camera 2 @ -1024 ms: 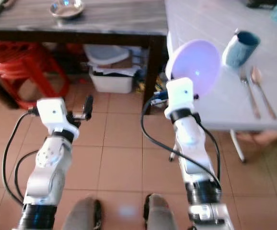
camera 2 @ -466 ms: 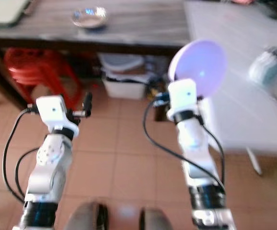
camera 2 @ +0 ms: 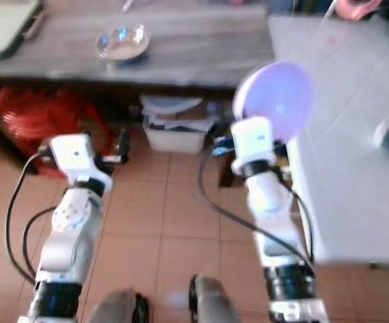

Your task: Setting the table

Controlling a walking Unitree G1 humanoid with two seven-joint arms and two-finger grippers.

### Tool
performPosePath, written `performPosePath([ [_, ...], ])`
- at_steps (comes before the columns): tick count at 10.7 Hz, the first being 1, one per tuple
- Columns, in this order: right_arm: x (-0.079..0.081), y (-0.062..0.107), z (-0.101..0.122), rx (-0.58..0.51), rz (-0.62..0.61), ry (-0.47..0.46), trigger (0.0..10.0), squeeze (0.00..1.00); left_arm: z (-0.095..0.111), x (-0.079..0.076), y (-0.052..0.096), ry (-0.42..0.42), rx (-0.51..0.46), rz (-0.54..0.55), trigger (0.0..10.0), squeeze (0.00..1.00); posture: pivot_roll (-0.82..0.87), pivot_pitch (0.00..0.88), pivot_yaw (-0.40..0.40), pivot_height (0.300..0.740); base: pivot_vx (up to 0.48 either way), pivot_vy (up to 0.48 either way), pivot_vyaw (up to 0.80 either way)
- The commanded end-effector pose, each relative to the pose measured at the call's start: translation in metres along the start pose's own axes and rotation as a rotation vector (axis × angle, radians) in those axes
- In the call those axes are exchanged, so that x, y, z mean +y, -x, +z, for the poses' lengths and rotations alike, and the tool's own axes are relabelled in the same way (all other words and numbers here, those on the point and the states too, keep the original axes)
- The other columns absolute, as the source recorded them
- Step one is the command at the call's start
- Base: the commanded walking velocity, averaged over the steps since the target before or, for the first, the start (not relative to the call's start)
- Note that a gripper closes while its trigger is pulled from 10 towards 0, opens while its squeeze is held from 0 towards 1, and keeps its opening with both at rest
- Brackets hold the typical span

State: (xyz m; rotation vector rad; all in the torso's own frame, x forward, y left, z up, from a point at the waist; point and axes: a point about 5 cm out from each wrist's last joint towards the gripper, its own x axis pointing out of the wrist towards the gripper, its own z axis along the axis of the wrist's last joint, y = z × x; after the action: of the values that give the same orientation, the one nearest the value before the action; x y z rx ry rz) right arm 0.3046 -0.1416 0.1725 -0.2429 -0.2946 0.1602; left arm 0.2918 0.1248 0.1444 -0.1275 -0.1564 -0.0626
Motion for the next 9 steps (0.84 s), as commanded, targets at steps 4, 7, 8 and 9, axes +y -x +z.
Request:
performPosePath([
  [4,0.0102,-0.0005,0.0081,-0.035,0.028,-0.012,10.0,0.0,0.0016,0.0057,0.0016,-0.012,-0.017,0.003,10.0,0.0,-0.04,0.171,-0.003,0.74,0.233,0.381,0.0],
  [7,0.0125,-0.0029,0.0098,-0.044,0.039,-0.007,10.0,0.0,0.0031,0.0043,0.0021,-0.032,-0.028,-0.018,10.0,0.0,-0.03,0.171,-0.003,0.74,0.208,0.381,0.0],
  [8,0.0135,-0.0041,0.0105,-0.048,0.046,-0.006,10.0,0.0,0.0031,0.0038,0.0023,-0.029,-0.026,-0.021,10.0,0.0,-0.03,0.172,-0.002,0.74,0.386,0.285,0.0],
  [9,0.0143,-0.0049,0.011,-0.052,0.051,-0.006,10.0,0.0,0.003,0.0033,0.0024,-0.029,-0.027,-0.023,10.0,0.0,-0.03,0.172,-0.001,0.74,0.386,0.285,0.0],
])
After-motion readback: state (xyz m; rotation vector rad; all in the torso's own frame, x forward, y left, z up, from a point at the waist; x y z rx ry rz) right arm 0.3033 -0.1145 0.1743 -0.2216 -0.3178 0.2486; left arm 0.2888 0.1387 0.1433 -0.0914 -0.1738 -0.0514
